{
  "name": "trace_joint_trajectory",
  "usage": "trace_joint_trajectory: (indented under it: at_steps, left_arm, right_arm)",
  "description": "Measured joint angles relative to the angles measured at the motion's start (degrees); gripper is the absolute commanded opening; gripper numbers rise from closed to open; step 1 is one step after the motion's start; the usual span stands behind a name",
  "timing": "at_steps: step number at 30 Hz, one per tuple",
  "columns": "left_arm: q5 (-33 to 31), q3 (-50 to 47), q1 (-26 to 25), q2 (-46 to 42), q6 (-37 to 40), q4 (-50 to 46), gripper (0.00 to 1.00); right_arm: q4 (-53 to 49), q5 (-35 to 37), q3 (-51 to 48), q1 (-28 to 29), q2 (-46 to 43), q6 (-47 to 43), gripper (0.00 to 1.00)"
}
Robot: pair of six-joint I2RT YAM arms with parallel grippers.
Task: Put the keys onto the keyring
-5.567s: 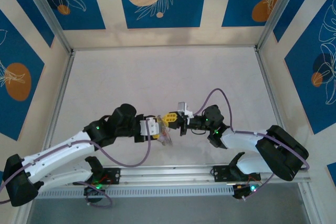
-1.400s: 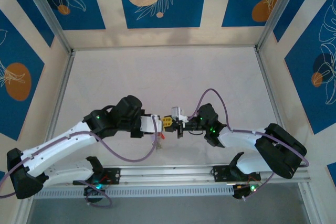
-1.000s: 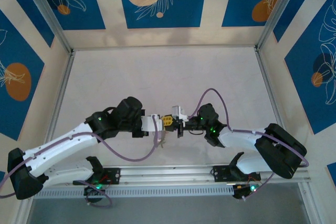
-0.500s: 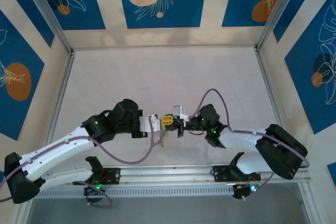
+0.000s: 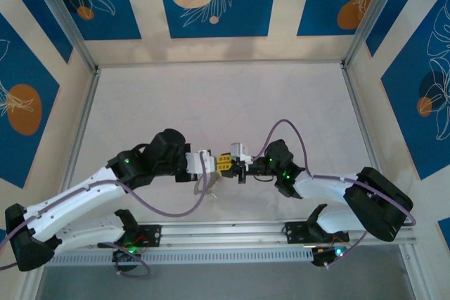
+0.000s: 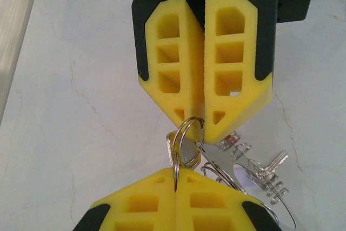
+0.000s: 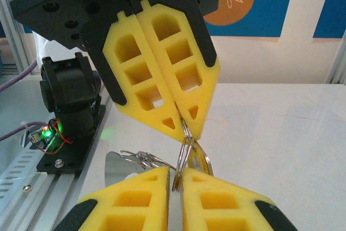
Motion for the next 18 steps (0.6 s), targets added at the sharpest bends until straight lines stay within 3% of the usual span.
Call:
trace_joint_trajectory:
  at_steps: [5,18]
  left_arm:
    - [0.0,0.2,0.0,1.0,0.0,-0.2,0.0]
    - [0.9,0.5,0.0,1.5,1.5,-1.1,0.0]
  right_arm:
    - [-1.2,-0.1,0.0,0.0,0.0,-0.4,0.25]
    - [-5.9,-0.1,1.4,0.0,-0.6,-2.2,0.23]
